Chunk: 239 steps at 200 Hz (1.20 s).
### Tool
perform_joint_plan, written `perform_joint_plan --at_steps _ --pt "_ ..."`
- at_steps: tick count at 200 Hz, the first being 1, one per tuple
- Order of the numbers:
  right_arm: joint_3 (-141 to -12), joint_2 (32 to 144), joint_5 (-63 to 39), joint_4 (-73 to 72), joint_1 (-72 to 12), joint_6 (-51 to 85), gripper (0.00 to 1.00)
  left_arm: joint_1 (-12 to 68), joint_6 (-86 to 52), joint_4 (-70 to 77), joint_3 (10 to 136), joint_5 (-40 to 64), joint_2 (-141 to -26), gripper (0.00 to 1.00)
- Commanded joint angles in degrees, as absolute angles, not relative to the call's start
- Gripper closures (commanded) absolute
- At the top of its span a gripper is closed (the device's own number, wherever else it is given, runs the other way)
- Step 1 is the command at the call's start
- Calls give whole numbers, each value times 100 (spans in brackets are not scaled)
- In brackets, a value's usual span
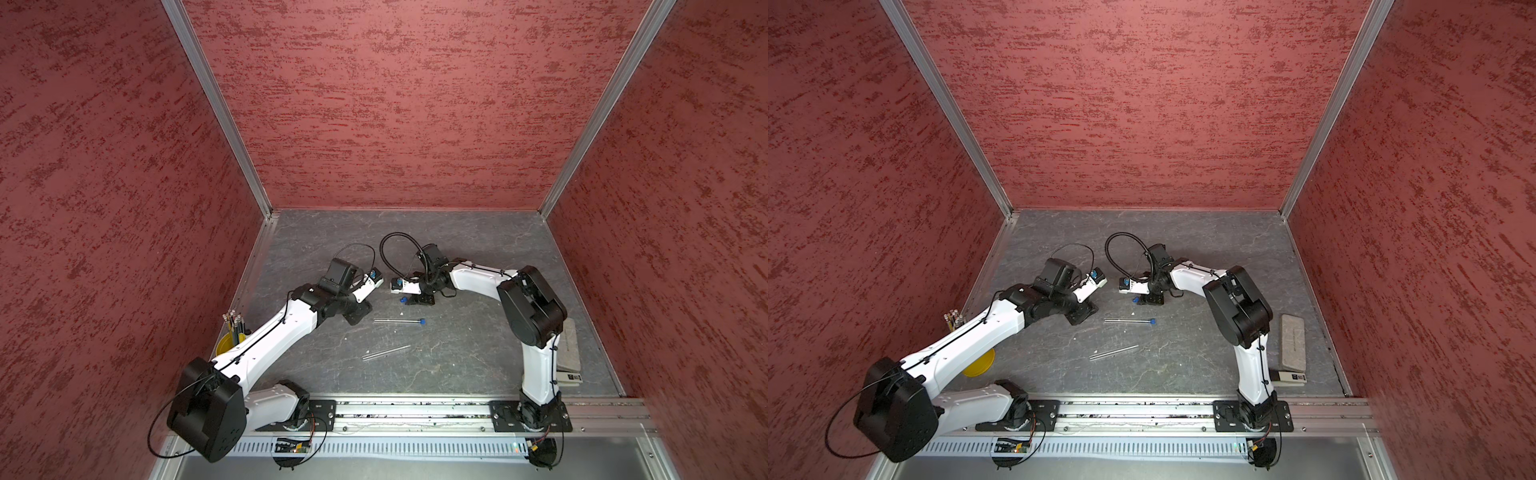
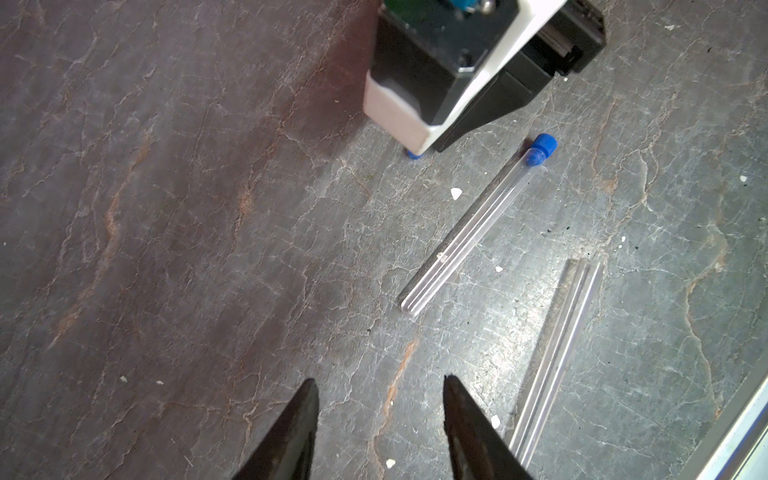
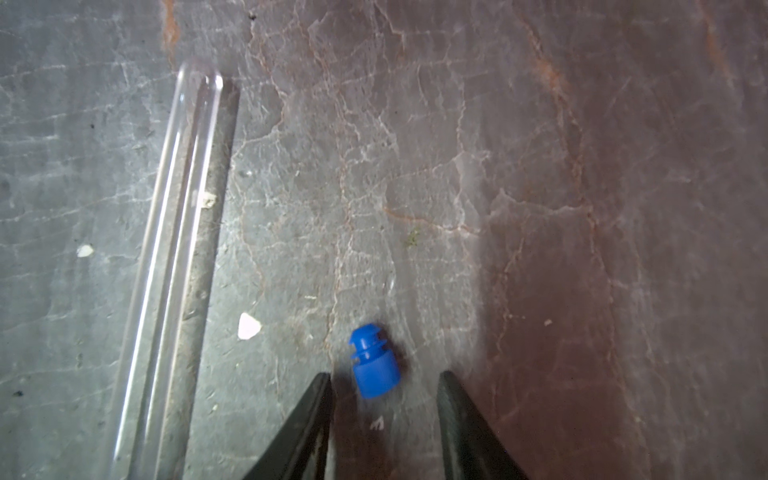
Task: Insert stoppers into test tubes
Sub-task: Pick up the stopper from the center of the board.
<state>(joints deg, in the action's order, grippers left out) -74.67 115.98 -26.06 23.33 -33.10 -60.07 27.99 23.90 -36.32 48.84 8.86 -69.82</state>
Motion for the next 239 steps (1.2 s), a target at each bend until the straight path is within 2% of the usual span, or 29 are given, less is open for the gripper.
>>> perform_joint_plan --at_steps 1,131,184,239 --pt "-7594 11724 -2655 2470 -3357 -6416 56 2839 2449 -3562 4843 821 -7009 51" --pt "-7634 11827 -2657 2531 -3436 -6443 64 2892 2448 -3551 4825 712 -7051 51" --pt "-7605 11817 -2578 2558 -3462 -6442 71 2889 2453 -3552 4824 692 -7083 51" --pt "-7431 11705 -2449 2565 -3455 -6475 67 2889 2452 -3560 4821 692 -7066 51"
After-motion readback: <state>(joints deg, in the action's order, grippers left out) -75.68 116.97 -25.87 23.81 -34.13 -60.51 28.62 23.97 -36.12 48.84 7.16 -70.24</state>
